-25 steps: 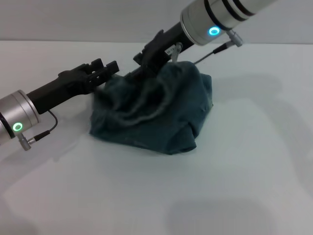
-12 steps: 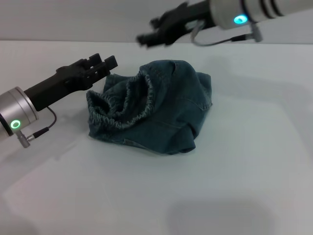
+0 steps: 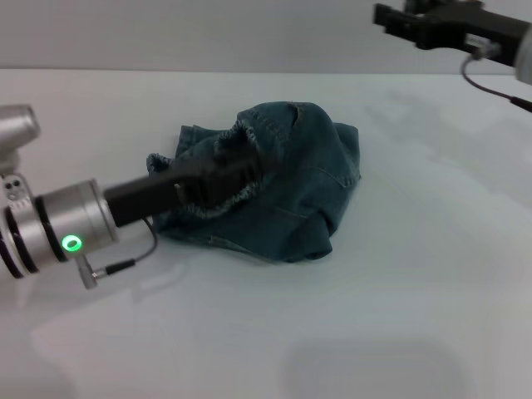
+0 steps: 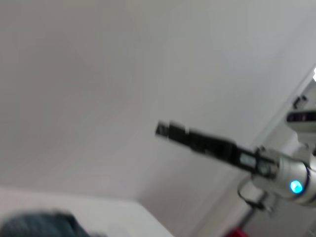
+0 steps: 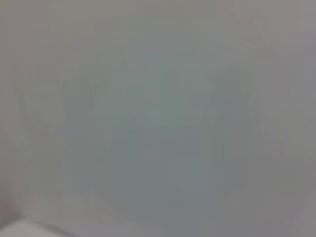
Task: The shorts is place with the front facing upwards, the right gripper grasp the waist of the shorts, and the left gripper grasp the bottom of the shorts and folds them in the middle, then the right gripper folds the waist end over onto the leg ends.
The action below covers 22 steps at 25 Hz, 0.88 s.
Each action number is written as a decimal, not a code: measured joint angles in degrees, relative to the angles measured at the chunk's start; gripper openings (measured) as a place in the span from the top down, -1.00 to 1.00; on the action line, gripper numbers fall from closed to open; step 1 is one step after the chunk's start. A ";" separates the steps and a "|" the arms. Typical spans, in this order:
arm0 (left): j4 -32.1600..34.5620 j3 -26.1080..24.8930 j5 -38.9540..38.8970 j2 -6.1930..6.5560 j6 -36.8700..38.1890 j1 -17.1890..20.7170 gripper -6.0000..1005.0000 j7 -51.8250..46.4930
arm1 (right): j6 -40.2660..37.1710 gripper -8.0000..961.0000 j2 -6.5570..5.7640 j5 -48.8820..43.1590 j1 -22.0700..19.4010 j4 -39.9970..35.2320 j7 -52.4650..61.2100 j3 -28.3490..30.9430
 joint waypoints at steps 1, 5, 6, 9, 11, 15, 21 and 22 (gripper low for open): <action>-0.68 0.90 -0.05 -0.06 0.05 -0.28 -0.26 -0.17 | 0.15 -0.19 -0.01 2.84 -1.39 0.18 -1.73 0.12; -4.03 2.83 0.00 -0.35 0.24 -1.64 -0.26 -0.33 | 0.05 -0.19 -0.22 9.93 -3.42 3.99 -7.00 1.89; -4.91 3.02 0.10 -0.40 0.25 -2.06 -0.26 -0.27 | -0.01 -0.19 -0.23 10.85 -3.52 5.05 -7.98 2.28; -7.11 3.77 0.20 -0.54 -0.31 -3.19 -0.26 0.14 | -0.10 -0.19 -0.23 11.98 -3.45 7.63 -9.85 2.83; -7.89 4.21 0.25 -0.58 -1.31 -3.55 -0.26 0.30 | -0.19 -0.19 -0.23 12.04 -3.30 8.06 -9.92 2.83; -8.87 4.48 0.06 -0.75 -5.09 -3.79 -0.26 0.28 | -0.61 -0.19 -0.15 12.15 -3.13 8.72 -10.05 2.58; -10.43 4.18 -0.15 -0.80 -10.06 -4.02 -0.26 -0.15 | -0.72 -0.19 -0.02 12.22 -3.10 9.30 -10.07 2.32; -10.68 4.12 -0.18 -0.87 -11.14 -4.17 -0.26 -0.15 | -0.94 -0.19 -0.02 12.23 -3.13 9.32 -10.07 2.29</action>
